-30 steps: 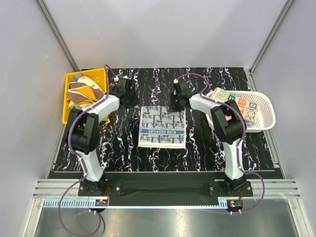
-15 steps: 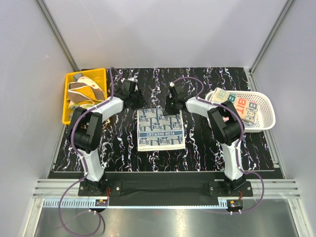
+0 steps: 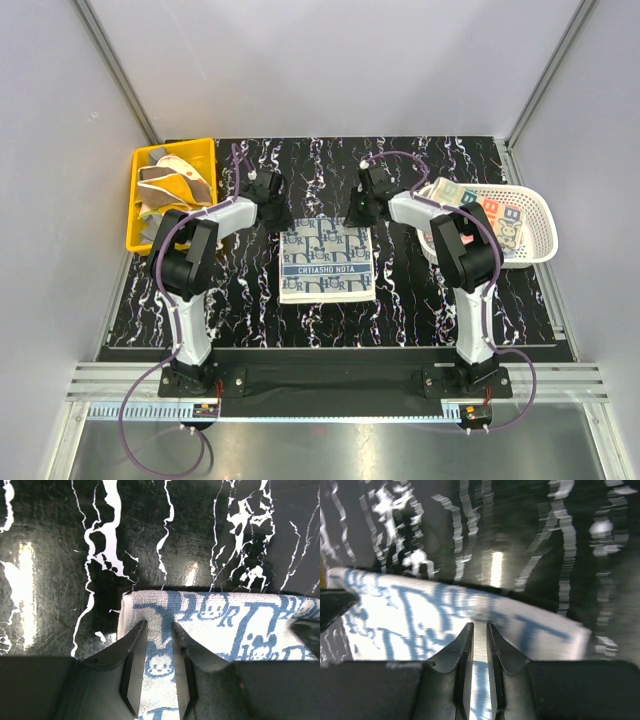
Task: Fold and stack the towels
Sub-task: Fold the towel
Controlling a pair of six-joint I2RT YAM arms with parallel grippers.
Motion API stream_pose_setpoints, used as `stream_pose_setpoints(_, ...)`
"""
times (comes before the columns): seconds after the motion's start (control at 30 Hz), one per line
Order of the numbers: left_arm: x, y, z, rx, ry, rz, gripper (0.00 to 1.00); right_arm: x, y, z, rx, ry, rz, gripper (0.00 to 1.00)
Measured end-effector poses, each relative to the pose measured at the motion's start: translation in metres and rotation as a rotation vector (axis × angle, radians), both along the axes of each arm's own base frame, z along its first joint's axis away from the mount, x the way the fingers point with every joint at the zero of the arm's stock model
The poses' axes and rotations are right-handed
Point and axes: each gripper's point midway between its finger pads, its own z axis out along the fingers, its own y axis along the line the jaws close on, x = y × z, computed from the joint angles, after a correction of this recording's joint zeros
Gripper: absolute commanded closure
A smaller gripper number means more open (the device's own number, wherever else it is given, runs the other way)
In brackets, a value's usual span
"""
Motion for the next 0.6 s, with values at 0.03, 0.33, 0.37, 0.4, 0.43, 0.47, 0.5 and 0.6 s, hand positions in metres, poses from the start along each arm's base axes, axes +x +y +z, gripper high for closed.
stream_pose_setpoints(0.03,0.0,0.001,0.0,0.006,0.003,0.002,0.68,0.002,-0.005,0.0,-0.001,0.001,-0.008,0.77)
stream_pose_setpoints(0.33,0.001,0.002,0.0,0.019,0.011,0.004,0.67,0.012,-0.053,-0.001,-0.02,0.008,-0.085,0.77)
stream_pose_setpoints(0.37,0.001,0.003,0.0,0.021,0.01,0.001,0.67,0.013,-0.055,0.0,-0.024,0.004,-0.086,0.77)
stream_pose_setpoints(0.4,0.001,0.003,0.0,0.023,0.009,-0.005,0.67,0.014,-0.057,0.001,-0.026,0.002,-0.086,0.77)
stream_pose_setpoints(0.43,0.001,0.003,0.0,0.024,0.008,-0.011,0.65,0.014,-0.058,0.001,-0.029,0.001,-0.086,0.76)
stream_pose_setpoints(0.47,0.001,0.003,0.0,0.025,0.007,-0.016,0.65,0.014,-0.059,0.002,-0.035,0.0,-0.088,0.75)
stream_pose_setpoints(0.5,0.0,0.002,0.001,0.024,0.005,-0.025,0.65,0.014,-0.06,0.002,-0.037,-0.002,-0.087,0.75)
stream_pose_setpoints(0.6,0.0,0.001,0.002,0.02,0.0,-0.05,0.62,0.014,-0.063,0.005,-0.051,-0.016,-0.09,0.73)
